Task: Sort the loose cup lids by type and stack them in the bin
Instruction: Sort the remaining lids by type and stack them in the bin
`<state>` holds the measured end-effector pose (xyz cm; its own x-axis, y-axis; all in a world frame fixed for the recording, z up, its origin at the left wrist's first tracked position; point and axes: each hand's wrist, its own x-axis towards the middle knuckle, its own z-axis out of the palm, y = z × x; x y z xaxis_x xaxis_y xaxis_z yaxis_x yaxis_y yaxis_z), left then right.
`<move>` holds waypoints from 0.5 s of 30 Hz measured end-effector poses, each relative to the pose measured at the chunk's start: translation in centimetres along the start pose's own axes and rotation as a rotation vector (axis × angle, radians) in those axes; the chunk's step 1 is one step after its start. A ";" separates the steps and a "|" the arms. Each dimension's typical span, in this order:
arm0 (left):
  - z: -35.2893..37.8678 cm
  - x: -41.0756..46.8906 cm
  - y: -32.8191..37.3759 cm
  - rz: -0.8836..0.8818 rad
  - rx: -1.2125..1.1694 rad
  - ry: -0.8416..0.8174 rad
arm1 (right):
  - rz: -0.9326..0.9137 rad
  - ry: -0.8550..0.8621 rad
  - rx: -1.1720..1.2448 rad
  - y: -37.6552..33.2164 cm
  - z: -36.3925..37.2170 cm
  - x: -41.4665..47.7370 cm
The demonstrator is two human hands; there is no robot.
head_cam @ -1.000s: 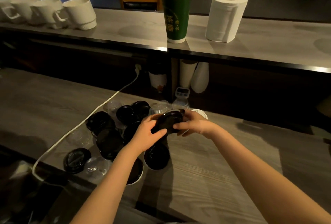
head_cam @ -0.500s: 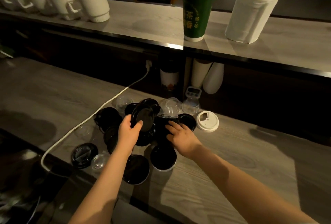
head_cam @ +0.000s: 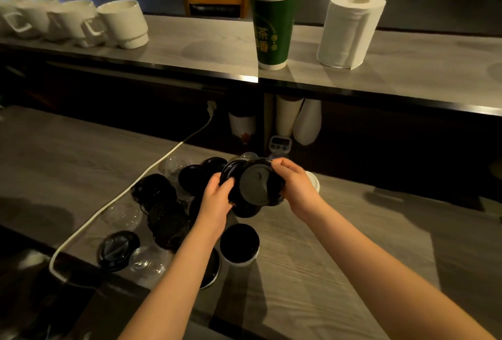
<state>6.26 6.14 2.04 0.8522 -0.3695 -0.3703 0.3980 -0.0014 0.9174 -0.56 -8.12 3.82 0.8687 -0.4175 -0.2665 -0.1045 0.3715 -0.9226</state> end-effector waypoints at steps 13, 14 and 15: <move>-0.5 -2.5 -0.9 0.035 0.035 -0.137 | -0.339 0.226 -0.642 2.5 0.7 -0.1; -0.9 -2.5 -0.8 0.045 0.031 -0.135 | -0.328 0.137 -0.617 2.8 0.5 0.0; -1.2 -2.5 -0.6 0.057 0.028 -0.132 | -0.287 0.030 -0.582 2.8 0.5 0.1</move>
<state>4.36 8.20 2.24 0.8202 -0.4888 -0.2972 0.3392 -0.0027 0.9407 -0.52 -6.75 1.30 0.8883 -0.4592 0.0130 -0.1228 -0.2646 -0.9565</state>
